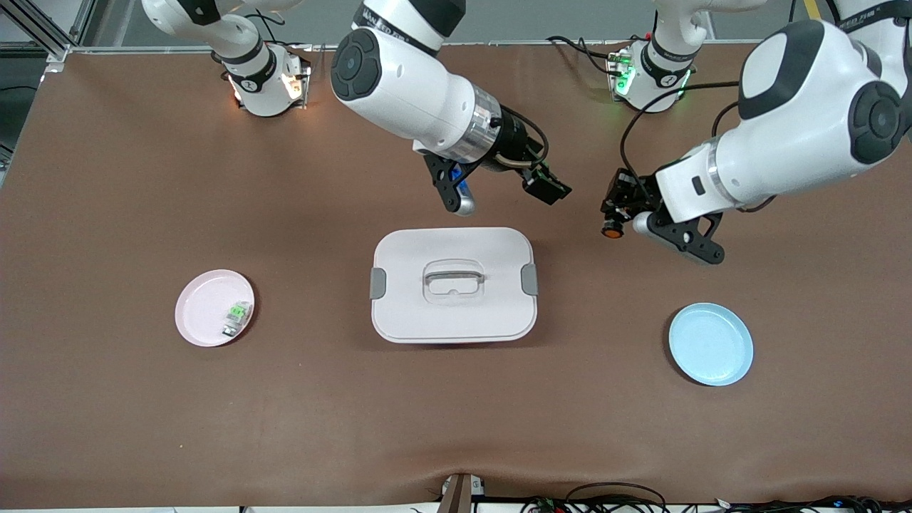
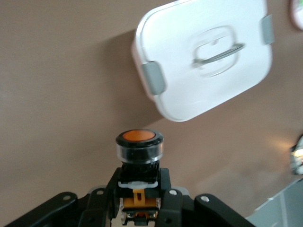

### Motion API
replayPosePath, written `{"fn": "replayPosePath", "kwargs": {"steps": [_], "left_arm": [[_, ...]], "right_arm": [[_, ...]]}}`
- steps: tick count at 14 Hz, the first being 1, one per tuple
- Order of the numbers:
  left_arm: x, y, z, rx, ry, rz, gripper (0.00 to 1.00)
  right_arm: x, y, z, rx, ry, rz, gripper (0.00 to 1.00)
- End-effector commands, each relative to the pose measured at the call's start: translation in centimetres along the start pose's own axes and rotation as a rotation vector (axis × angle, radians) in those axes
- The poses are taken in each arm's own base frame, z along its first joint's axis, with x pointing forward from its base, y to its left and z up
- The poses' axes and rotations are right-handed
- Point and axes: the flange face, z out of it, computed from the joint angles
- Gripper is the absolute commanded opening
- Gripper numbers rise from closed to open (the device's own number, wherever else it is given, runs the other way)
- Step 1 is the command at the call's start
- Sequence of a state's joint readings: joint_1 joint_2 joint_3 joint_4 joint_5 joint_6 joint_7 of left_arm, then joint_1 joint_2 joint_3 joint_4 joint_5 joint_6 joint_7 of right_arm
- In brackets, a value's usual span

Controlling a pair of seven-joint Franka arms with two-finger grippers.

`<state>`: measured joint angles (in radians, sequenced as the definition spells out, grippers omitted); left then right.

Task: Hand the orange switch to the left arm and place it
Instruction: 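Grasp the switch with the left gripper while the right gripper releases it, then carry the switch to the blue plate while the right gripper withdraws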

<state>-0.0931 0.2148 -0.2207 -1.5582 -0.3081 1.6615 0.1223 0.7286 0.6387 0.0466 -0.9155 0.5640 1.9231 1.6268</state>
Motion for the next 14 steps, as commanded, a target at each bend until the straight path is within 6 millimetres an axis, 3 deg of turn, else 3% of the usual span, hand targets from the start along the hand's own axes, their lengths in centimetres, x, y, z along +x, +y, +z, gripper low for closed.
{"fn": "replayPosePath", "kwargs": {"steps": [1, 3, 5, 7, 10, 14], "left_arm": [[0.3, -2.7, 0.9, 0.053, -0.041, 0.075, 0.0], [0.6, -4.1, 1.8, 0.107, -0.069, 0.119, 0.0], [0.8, -5.2, 2.7, 0.16, -0.107, 0.196, 0.0], [0.8, -7.9, 3.1, 0.191, -0.138, 0.254, 0.0], [1.1, -10.2, 4.0, 0.281, -0.205, 0.403, 0.0], [1.1, -15.0, 5.2, 0.329, -0.235, 0.54, 0.0]], "right_arm": [[1.1, 1.0, -3.9, -0.09, 0.035, -0.264, 1.0], [2.2, 1.7, -7.6, -0.148, 0.141, -0.462, 1.0], [4.5, 2.7, -9.8, -0.264, 0.196, -0.653, 1.0], [8.6, 3.2, -12.9, -0.334, 0.169, -0.776, 1.0], [14.2, 4.3, -17.9, -0.417, 0.166, -0.889, 1.0], [19.9, 5.8, -22.6, -0.549, 0.215, -1.026, 1.0]]}}
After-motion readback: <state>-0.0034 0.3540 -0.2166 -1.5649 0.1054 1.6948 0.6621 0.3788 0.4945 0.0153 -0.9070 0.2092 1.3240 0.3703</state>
